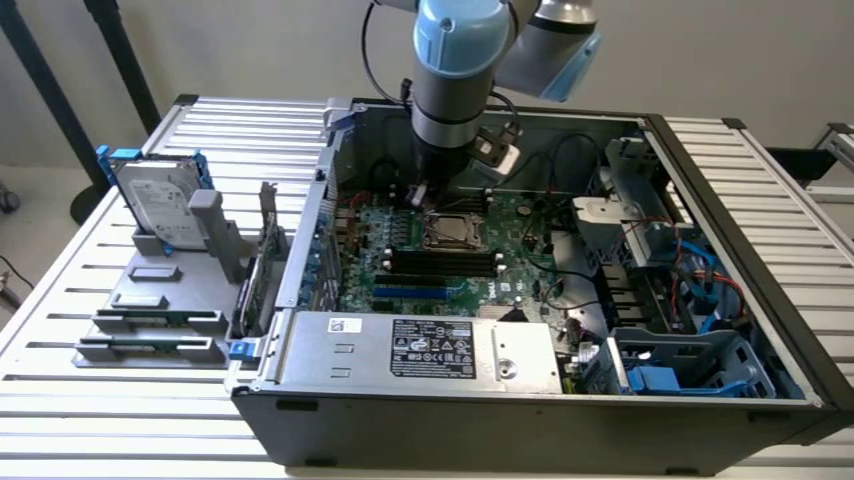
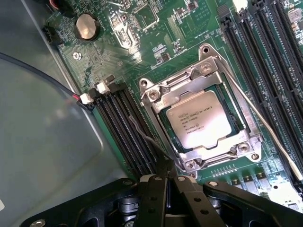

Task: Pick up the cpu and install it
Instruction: 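Install the first cpu locking lever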

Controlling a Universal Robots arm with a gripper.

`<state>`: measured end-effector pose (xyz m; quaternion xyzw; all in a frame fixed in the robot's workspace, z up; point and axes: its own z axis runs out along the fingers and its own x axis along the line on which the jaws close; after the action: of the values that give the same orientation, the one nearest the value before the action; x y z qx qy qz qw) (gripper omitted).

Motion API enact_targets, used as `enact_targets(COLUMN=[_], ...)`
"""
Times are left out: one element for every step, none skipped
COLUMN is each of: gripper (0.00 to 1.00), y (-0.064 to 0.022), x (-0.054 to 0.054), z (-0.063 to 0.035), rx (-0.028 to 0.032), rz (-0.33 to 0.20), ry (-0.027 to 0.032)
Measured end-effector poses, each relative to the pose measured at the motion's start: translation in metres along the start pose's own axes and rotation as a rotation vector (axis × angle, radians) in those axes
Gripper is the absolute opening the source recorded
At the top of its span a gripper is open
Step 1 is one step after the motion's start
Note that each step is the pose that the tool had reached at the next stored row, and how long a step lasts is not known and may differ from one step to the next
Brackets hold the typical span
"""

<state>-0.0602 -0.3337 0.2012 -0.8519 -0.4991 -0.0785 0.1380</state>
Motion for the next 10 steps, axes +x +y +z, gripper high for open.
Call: enact_targets(gripper=[0.11,0.11,0.11,0.11,0.11,0.11,0.11,0.11,0.11,0.11], y=[0.0003,0.0006,0.0009,0.0012,0.0016,0.0019,0.0022,0.0024,0.0025,0.0025], x=[0.0001,0.0002,0.0003,0.0004,0.0006,0.0007,0.0007,0.0008,0.0008,0.0008], z=[0.0002,0.0004,0.0006,0.0007,0.0009,0.0010,0.0012,0.0014,0.0016,0.0018], rx=[-0.0001,-0.0001,-0.0002,-0.0003,-0.0004,-0.0004,-0.0005,-0.0006,-0.0008,-0.0011], rz=[0.000,0.000,0.000,0.000,0.000,0.000,0.000,0.000,0.000,0.000], ry=[-0.0001,-0.0001,-0.0002,-0.0005,-0.0006,-0.0008,-0.0008,-0.0011,-0.0012,-0.0017])
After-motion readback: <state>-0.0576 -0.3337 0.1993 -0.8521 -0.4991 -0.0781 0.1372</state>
